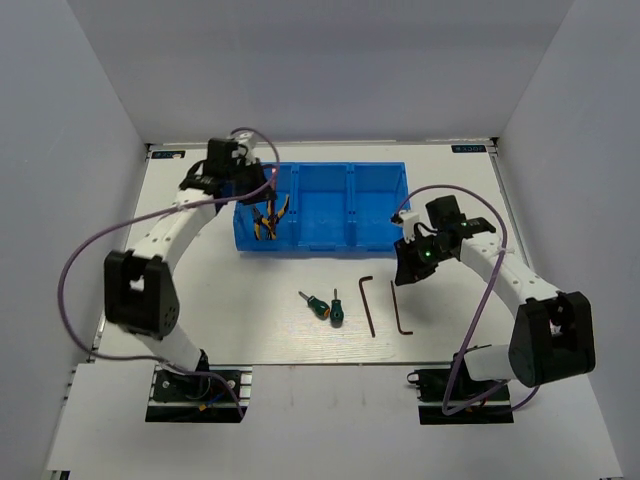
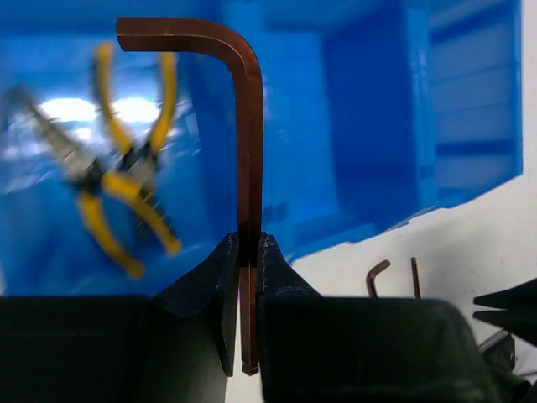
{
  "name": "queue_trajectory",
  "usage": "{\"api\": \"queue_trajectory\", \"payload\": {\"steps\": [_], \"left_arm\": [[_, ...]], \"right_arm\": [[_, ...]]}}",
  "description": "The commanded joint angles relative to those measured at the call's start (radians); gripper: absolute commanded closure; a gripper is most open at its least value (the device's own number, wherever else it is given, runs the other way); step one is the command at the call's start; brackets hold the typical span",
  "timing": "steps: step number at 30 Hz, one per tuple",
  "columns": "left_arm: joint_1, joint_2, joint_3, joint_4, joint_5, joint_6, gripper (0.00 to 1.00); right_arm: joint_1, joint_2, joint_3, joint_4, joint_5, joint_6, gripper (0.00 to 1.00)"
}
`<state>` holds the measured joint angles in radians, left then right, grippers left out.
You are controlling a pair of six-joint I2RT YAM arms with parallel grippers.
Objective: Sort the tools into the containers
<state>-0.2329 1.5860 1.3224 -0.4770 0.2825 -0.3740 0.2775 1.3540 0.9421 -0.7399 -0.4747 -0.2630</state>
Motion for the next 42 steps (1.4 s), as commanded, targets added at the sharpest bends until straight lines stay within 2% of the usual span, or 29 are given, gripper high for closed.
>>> {"api": "queue_trajectory", "payload": {"steps": [1, 4, 5, 12, 13, 14, 16, 17, 20, 27, 32, 35, 42], "left_arm": [[-0.061, 0.101, 0.159, 0.081, 0.139, 0.059, 1.00], [-0.117, 0.236, 0.303, 0.061, 0.152, 0.069, 1.00], [-0.140, 0.286, 0.357, 0.052, 0.152, 0.069, 1.00], [-0.193, 0.373, 0.413, 0.052, 0.067, 0.033, 0.99], [-0.204, 0.388, 0.413, 0.052, 0.055, 0.021, 0.97], [-0.204, 0.397, 0.400, 0.052, 0.044, 0.021, 0.89], [-0.213, 0.397, 0.388, 0.043, 0.023, 0.009, 0.80], [-0.224, 0.407, 0.377, 0.043, 0.023, 0.009, 0.70], [-0.233, 0.407, 0.354, 0.034, 0.012, 0.009, 0.61], [-0.244, 0.387, 0.331, 0.034, -0.026, 0.009, 0.56], [-0.264, 0.310, 0.331, -0.032, -0.080, 0.009, 0.56], [-0.275, 0.197, 0.253, -0.061, -0.117, 0.018, 0.56], [-0.319, -0.110, -0.079, -0.098, -0.170, -0.022, 0.48]], "right_arm": [[0.020, -0.061, -0.048, -0.001, 0.037, -0.053, 0.69], [0.032, -0.082, -0.080, 0.007, 0.067, -0.058, 0.60], [0.034, -0.088, -0.089, 0.005, 0.073, -0.051, 0.60], [0.037, -0.090, -0.141, 0.059, 0.212, 0.008, 0.59], [0.040, -0.087, -0.149, 0.069, 0.220, 0.011, 0.59], [0.038, -0.079, -0.154, 0.071, 0.232, 0.013, 0.59], [0.045, -0.049, -0.160, 0.080, 0.242, 0.022, 0.59], [0.045, -0.040, -0.160, 0.083, 0.243, 0.028, 0.59], [0.052, 0.002, -0.147, 0.097, 0.229, 0.047, 0.59], [0.107, 0.054, -0.158, 0.146, 0.215, 0.111, 0.59], [0.150, 0.063, -0.174, 0.189, 0.264, 0.162, 0.59], [0.184, 0.082, -0.201, 0.232, 0.321, 0.209, 0.59], [0.241, 0.184, -0.207, 0.278, 0.502, 0.317, 0.62]]}}
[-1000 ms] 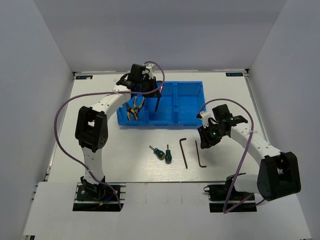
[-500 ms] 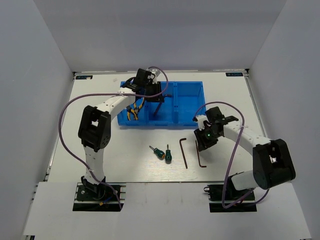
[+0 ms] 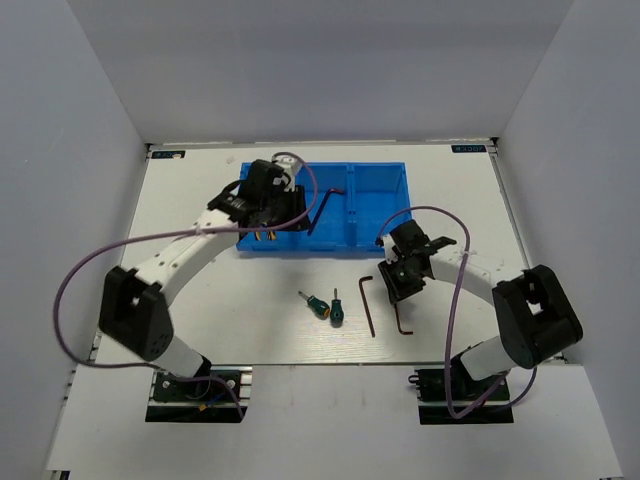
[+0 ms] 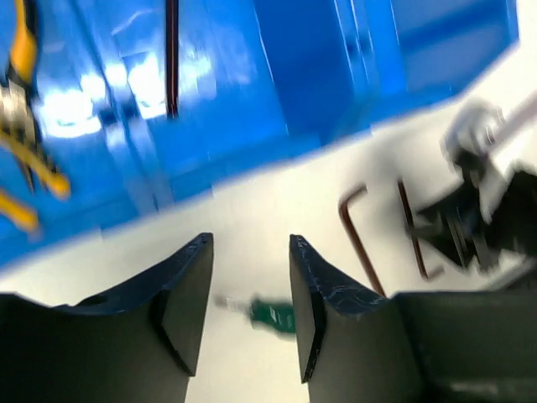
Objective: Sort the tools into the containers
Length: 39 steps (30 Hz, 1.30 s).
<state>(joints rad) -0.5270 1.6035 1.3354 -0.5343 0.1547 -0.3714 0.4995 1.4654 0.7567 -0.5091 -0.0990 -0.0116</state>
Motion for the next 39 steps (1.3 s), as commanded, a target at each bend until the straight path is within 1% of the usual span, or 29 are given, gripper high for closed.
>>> {"api": "queue_trajectory", "payload": {"steps": [1, 4, 5, 7, 8, 11, 13, 14, 15, 16, 17, 20, 21, 22, 23, 24, 25, 27, 29, 31, 32, 33, 34, 35, 36, 37, 38, 39], "left_arm": [[-0.025, -0.154, -0.119, -0.041, -0.043, -0.049, 0.48], [-0.045, -0.214, -0.186, -0.061, -0.066, -0.084, 0.45], [-0.060, -0.214, -0.206, -0.061, -0.066, -0.104, 0.45], [-0.077, -0.226, -0.206, -0.050, -0.075, -0.113, 0.45], [-0.094, -0.226, -0.206, -0.050, -0.075, -0.129, 0.45], [-0.131, -0.194, -0.182, -0.050, -0.101, -0.138, 0.45], [-0.145, -0.180, -0.171, -0.041, -0.112, -0.149, 0.45], [-0.157, -0.171, -0.171, -0.029, -0.112, -0.161, 0.45], [-0.157, -0.171, -0.171, -0.029, -0.112, -0.161, 0.45], [-0.169, -0.171, -0.171, -0.014, -0.112, -0.173, 0.45], [-0.185, -0.171, -0.171, -0.004, -0.112, -0.173, 0.45], [-0.212, -0.162, -0.195, 0.020, -0.112, -0.196, 0.45], [-0.212, -0.162, -0.205, 0.020, -0.112, -0.208, 0.45], [-0.225, -0.162, -0.205, 0.034, -0.112, -0.208, 0.45], [-0.237, -0.162, -0.215, 0.046, -0.112, -0.218, 0.45], [-0.237, -0.162, -0.216, 0.046, -0.121, -0.218, 0.45], [-0.249, -0.162, -0.216, 0.056, -0.130, -0.228, 0.45], [-0.258, -0.183, -0.225, 0.056, -0.144, -0.228, 0.45], [-0.269, -0.203, -0.234, 0.066, -0.156, -0.238, 0.45], [-0.280, -0.237, -0.257, 0.066, -0.185, -0.257, 0.45], [-0.280, -0.250, -0.266, 0.066, -0.185, -0.258, 0.45], [-0.292, -0.266, -0.275, 0.076, -0.201, -0.268, 0.45], [-0.292, -0.283, -0.294, 0.076, -0.210, -0.268, 0.45], [-0.303, -0.313, -0.294, 0.076, -0.224, -0.280, 0.45], [-0.303, -0.327, -0.307, 0.076, -0.224, -0.293, 0.45], [-0.314, -0.336, -0.317, 0.063, -0.236, -0.293, 0.45], [-0.314, -0.346, -0.317, 0.054, -0.248, -0.307, 0.45], [-0.314, -0.356, -0.317, 0.054, -0.248, -0.317, 0.45]], "right_arm": [[0.025, 0.081, -0.022, 0.053, 0.133, 0.074, 0.63], [0.031, 0.139, -0.001, 0.064, 0.137, 0.090, 0.75], [0.031, 0.154, 0.012, 0.032, 0.148, 0.105, 0.85], [0.027, 0.180, 0.036, 0.024, 0.151, 0.117, 0.96], [0.030, 0.182, 0.038, 0.021, 0.147, 0.117, 1.00], [0.028, 0.174, 0.044, 0.009, 0.139, 0.108, 1.00], [0.025, 0.141, 0.052, -0.014, 0.110, 0.085, 1.00], [0.028, 0.128, 0.056, -0.023, 0.070, 0.061, 1.00], [0.025, 0.084, 0.064, -0.051, 0.015, 0.047, 1.00], [0.027, 0.043, 0.076, -0.060, -0.004, 0.032, 1.00], [0.027, -0.008, 0.091, -0.069, -0.024, -0.034, 1.00], [0.025, -0.100, 0.168, -0.103, -0.152, -0.138, 1.00], [0.024, -0.106, 0.187, -0.126, -0.235, -0.149, 1.00], [0.024, -0.111, 0.211, -0.140, -0.261, -0.163, 1.00], [0.024, -0.096, 0.289, -0.170, -0.313, -0.177, 1.00], [0.025, -0.085, 0.320, -0.186, -0.332, -0.179, 1.00], [0.027, -0.062, 0.398, -0.204, -0.391, -0.177, 1.00], [0.033, -0.021, 0.452, -0.207, -0.427, -0.159, 1.00], [0.039, 0.057, 0.576, -0.198, -0.473, -0.121, 1.00], [0.057, 0.162, 0.727, -0.195, -0.472, -0.099, 1.00], [0.063, 0.162, 0.728, -0.189, -0.461, -0.062, 1.00], [0.065, 0.249, 0.841, -0.174, -0.431, -0.027, 1.00], [0.065, 0.280, 0.875, -0.164, -0.414, 0.004, 1.00], [0.066, 0.305, 0.903, -0.134, -0.392, 0.045, 1.00], [0.068, 0.381, 0.984, -0.096, -0.380, 0.065, 1.00], [0.067, 0.410, 1.010, -0.080, -0.377, 0.118, 1.00], [0.068, 0.458, 1.065, -0.037, -0.383, 0.137, 1.00], [0.068, 0.482, 1.125, -0.034, -0.412, 0.162, 1.00]]}}
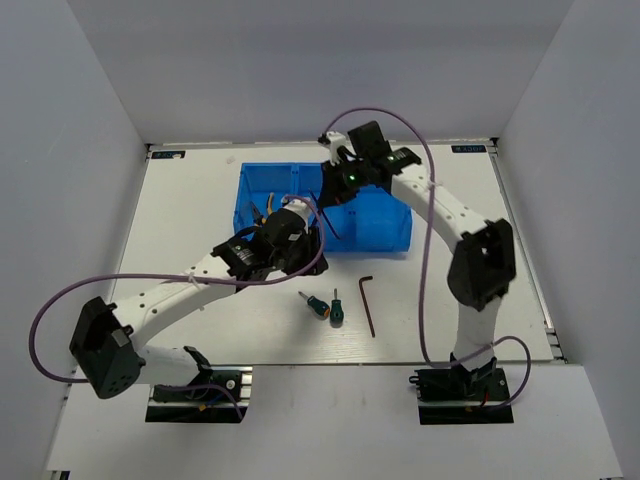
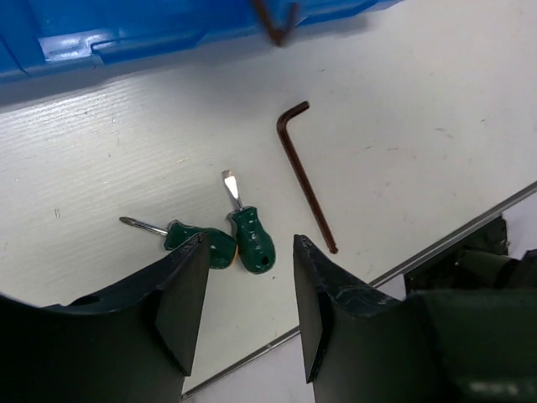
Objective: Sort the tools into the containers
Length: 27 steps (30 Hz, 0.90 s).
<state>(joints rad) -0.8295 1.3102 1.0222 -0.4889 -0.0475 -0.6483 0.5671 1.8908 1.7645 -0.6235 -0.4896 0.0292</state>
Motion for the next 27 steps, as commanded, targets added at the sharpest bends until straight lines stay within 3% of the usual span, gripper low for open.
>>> {"api": "queue_trajectory", "payload": {"steps": [1, 6, 11, 13, 16, 23, 27], "left_arm": [[-0.020, -0.063, -0.013, -0.005, -0.046, -0.040, 0.45], [-0.045, -0.034, -0.013, -0.005, -0.046, -0.060, 0.45], [-0.092, 0.066, 0.033, 0.045, -0.035, -0.060, 0.45], [-0.106, 0.141, 0.061, 0.061, -0.014, -0.060, 0.45], [-0.137, 0.246, 0.110, 0.076, -0.005, -0.060, 0.45], [-0.198, 0.415, 0.229, 0.067, -0.008, -0.120, 0.45], [-0.233, 0.504, 0.315, -0.012, -0.054, -0.143, 0.45]], "right_arm": [[0.005, 0.127, 0.169, 0.087, -0.021, 0.167, 1.00], [0.013, 0.277, 0.286, 0.128, 0.090, 0.175, 1.00], [0.002, 0.335, 0.239, 0.120, 0.167, 0.033, 1.00], [-0.004, 0.320, 0.187, 0.119, 0.172, 0.006, 0.99], [-0.013, 0.284, 0.148, 0.123, 0.161, -0.012, 0.75], [-0.087, 0.199, 0.168, 0.064, 0.100, -0.012, 0.69], [-0.141, 0.107, 0.190, -0.016, 0.163, -0.018, 0.69]]}}
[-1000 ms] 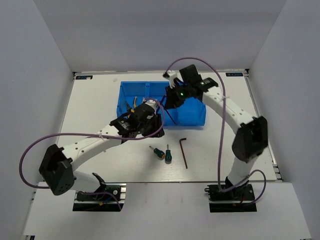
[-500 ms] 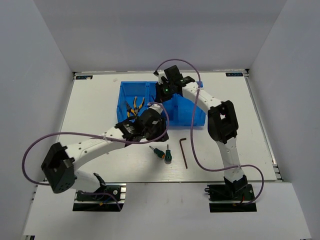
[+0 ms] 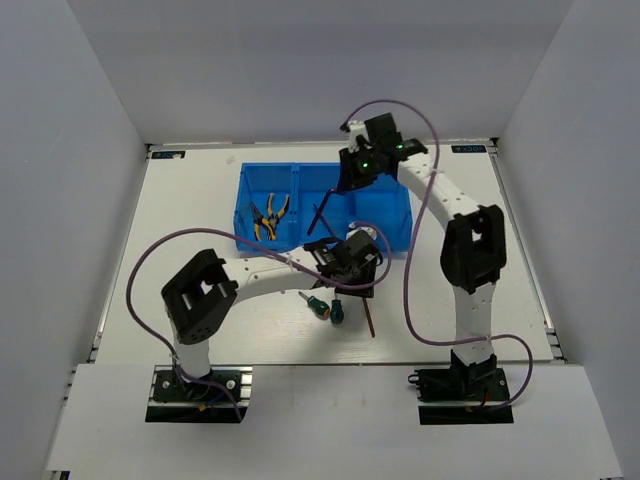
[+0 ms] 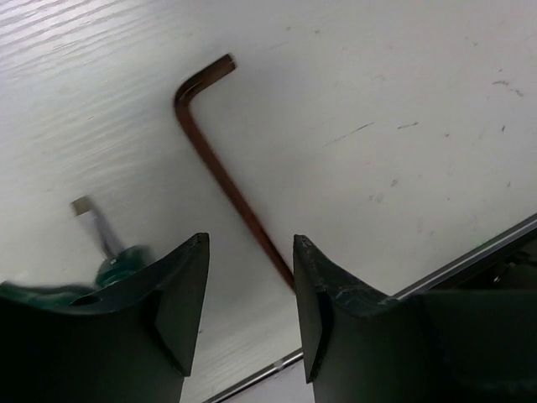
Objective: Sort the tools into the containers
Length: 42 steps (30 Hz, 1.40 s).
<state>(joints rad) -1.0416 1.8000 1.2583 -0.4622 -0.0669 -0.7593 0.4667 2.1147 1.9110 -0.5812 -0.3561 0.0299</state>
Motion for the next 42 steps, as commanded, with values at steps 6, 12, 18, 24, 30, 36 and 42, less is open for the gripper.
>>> {"api": "queue_trajectory", "payload": {"steps": [6, 12, 18, 24, 30, 36, 42], "left_arm": [[-0.060, 0.214, 0.291, -0.212, -0.114, -0.087, 0.49], [-0.089, 0.294, 0.382, -0.376, -0.182, -0.164, 0.49], [-0.107, 0.275, 0.369, -0.397, -0.223, -0.183, 0.49], [-0.127, 0.275, 0.421, -0.397, -0.257, -0.172, 0.49], [-0.149, 0.214, 0.444, -0.447, -0.355, -0.175, 0.49], [-0.129, 0.194, 0.366, -0.486, -0.387, -0.229, 0.49], [-0.120, 0.185, 0.323, -0.489, -0.410, -0.238, 0.49]], "right_arm": [[-0.194, -0.301, -0.139, -0.100, 0.100, 0.005, 0.72], [-0.330, -0.481, -0.368, -0.092, 0.042, 0.015, 0.72], [-0.405, -0.582, -0.507, -0.083, -0.015, 0.042, 0.72], [-0.438, -0.637, -0.599, -0.077, -0.058, 0.044, 0.72], [-0.444, -0.700, -0.722, -0.075, -0.092, -0.015, 0.72], [-0.442, -0.763, -0.837, -0.077, -0.121, -0.081, 0.72], [-0.441, -0.812, -0.909, -0.092, -0.138, -0.128, 0.72]]}}
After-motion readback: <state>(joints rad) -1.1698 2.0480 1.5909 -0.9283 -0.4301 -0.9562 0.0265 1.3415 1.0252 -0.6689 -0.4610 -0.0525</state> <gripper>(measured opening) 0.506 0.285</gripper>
